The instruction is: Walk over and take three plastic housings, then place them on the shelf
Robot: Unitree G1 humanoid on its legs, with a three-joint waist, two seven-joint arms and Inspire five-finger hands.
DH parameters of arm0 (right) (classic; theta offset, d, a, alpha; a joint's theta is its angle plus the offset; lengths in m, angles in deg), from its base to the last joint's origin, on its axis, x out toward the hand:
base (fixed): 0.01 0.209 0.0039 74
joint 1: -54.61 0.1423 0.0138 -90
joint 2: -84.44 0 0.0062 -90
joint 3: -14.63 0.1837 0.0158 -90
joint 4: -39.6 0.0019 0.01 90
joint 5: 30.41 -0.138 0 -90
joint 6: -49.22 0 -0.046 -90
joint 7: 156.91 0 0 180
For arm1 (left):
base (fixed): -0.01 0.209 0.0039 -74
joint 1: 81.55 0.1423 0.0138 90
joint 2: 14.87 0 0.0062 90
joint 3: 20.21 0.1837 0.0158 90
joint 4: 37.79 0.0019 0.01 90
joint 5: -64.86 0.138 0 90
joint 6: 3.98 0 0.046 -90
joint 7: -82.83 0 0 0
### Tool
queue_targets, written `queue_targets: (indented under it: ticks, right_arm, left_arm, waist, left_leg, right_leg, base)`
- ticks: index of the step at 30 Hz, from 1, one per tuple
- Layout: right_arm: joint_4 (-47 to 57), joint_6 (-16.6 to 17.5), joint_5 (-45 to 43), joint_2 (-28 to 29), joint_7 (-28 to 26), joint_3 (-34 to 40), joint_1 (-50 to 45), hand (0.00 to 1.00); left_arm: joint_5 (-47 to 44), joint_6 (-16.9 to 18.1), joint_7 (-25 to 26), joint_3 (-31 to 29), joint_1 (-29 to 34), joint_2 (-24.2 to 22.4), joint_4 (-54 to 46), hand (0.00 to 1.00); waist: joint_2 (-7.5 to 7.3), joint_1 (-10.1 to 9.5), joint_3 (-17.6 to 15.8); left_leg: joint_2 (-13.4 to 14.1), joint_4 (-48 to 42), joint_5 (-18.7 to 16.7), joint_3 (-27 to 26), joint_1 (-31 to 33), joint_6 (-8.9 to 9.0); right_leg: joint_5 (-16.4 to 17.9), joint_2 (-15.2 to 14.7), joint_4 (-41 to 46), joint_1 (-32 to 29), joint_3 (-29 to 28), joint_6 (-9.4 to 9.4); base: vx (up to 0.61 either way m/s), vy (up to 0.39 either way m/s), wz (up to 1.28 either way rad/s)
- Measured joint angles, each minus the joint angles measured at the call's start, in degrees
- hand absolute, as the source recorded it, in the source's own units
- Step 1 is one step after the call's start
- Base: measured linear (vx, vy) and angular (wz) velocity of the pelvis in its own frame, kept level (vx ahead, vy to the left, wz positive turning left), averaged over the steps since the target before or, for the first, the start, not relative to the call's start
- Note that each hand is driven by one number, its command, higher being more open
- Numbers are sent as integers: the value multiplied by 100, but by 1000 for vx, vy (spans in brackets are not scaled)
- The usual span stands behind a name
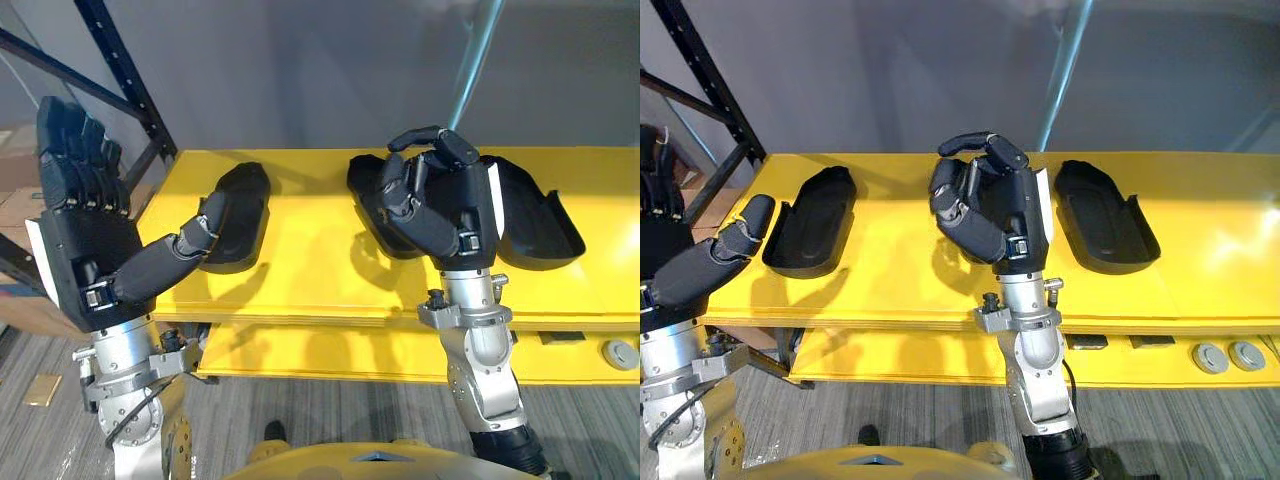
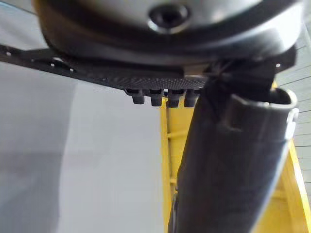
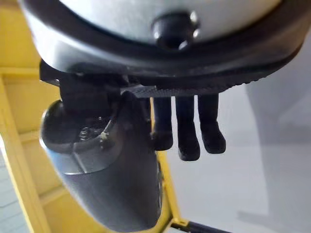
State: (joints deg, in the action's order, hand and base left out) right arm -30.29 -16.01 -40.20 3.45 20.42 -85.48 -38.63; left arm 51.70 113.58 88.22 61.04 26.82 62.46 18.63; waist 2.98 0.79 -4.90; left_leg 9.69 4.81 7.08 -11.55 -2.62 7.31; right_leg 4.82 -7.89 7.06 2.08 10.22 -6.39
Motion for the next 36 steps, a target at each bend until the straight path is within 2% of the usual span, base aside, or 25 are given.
queue_targets:
  ticks: [4,9,15,24,28,36]
  right_arm:
    - [0,-11,5,-2,-83,63,-61,100]
    - [0,-31,24,-4,-29,287,-112,100]
    - [5,-106,249,9,370,587,-408,100]
    - [-26,-744,946,19,1059,996,-695,100]
    - [-559,-1061,940,69,1263,1123,-766,100]
    - [-968,-1213,875,63,1043,1183,-883,100]
  left_arm:
    - [-95,7,-72,-1,-110,0,38,100]
    - [-202,5,-74,118,-221,2,276,100]
    - [-233,5,-91,167,-243,4,276,100]
    - [-325,-7,-187,199,-231,3,490,100]
    - [-438,-22,-264,236,-211,2,500,100]
    - [-630,-22,-533,351,-209,4,507,100]
  waist:
    - [21,87,20]
    - [13,94,34]
    - [-29,112,81]
    - [-32,120,83]
    - [-42,121,82]
    - [-75,103,60]
  left_leg:
    - [-3,-1,-13,-140,-22,-6]
    - [-5,1,-43,-260,-85,1]
    - [-9,5,-48,-317,-90,1]
    - [-15,15,-52,-403,-103,-2]
    - [-17,25,-52,-398,-93,-3]
    - [-19,26,-51,-352,35,-3]
  right_leg:
    - [-139,12,-114,-3,-126,-7]
    - [-210,19,-214,18,-246,-24]
    - [-243,20,-259,3,-301,-29]
    - [-317,24,-337,-6,-383,-38]
    - [-325,22,-360,-9,-378,-40]
    - [-363,24,-431,-90,-347,-41]
  base:
    - [3,11,-16]
    - [-13,10,-14]
    - [-6,3,-4]
    - [-5,5,-4]
    - [0,0,0]
    - [0,0,0]
